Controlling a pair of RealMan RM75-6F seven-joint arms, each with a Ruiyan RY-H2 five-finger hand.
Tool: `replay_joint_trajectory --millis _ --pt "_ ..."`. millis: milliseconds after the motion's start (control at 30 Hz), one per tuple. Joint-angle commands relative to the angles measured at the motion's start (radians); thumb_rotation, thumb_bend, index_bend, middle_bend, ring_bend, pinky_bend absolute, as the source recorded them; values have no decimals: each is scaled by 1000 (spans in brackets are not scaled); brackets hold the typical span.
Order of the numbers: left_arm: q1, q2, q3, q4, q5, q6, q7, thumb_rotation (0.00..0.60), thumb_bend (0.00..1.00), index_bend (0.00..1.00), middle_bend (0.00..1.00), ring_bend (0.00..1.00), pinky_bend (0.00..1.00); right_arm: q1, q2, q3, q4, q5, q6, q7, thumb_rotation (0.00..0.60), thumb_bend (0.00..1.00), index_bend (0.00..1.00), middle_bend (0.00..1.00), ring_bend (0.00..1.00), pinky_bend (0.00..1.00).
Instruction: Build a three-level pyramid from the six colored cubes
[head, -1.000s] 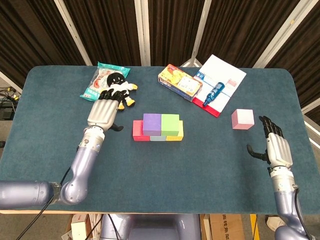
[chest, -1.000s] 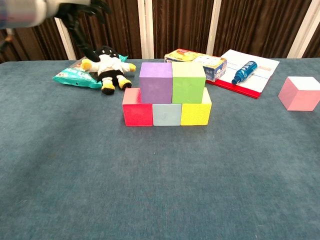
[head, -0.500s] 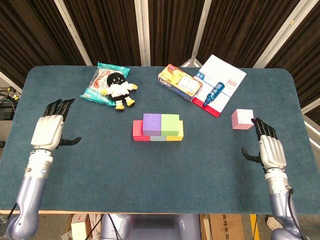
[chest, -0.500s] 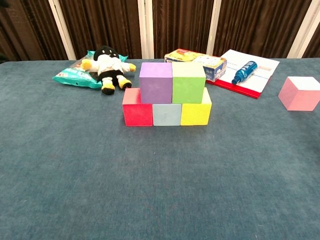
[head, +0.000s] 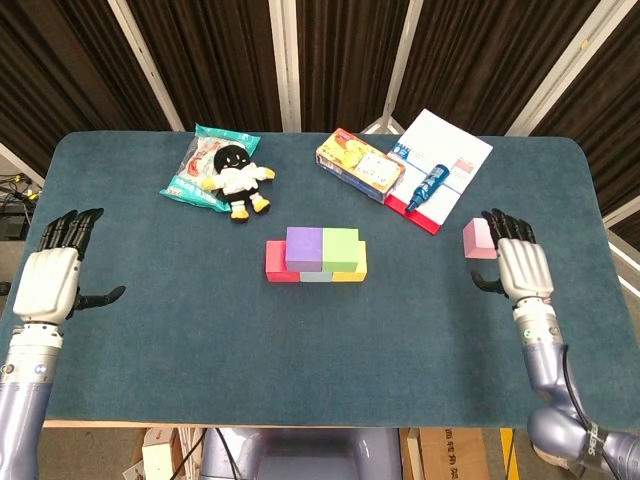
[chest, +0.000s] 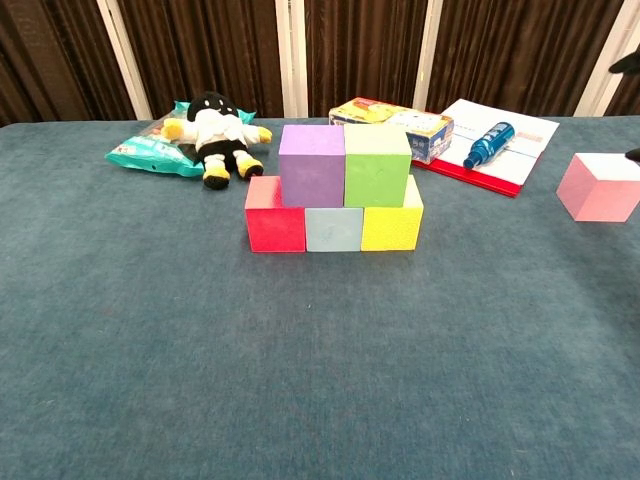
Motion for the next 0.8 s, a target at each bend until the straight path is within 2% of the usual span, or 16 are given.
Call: replay_joint_trajectory --millis 33,167,233,800 --pt "9 3 -15 4 5 -5 -2 600 129 0 58 0 9 69 -39 -15 114 101 -101 -64 600 314 0 0 0 0" --pt "19 1 -29 8 5 -12 5 600 129 0 58 0 9 101 -77 -36 196 142 -150 -83 600 314 0 0 0 0" --pt "21 -4 -32 18 12 -22 20 600 129 0 58 0 9 121 -108 -62 275 157 -195 -98 600 313 0 0 0 0" --pt "44 -31 -81 22 12 -46 82 600 129 0 58 0 10 194 -237 -79 608 86 -352 1 600 319 0 0 0 0"
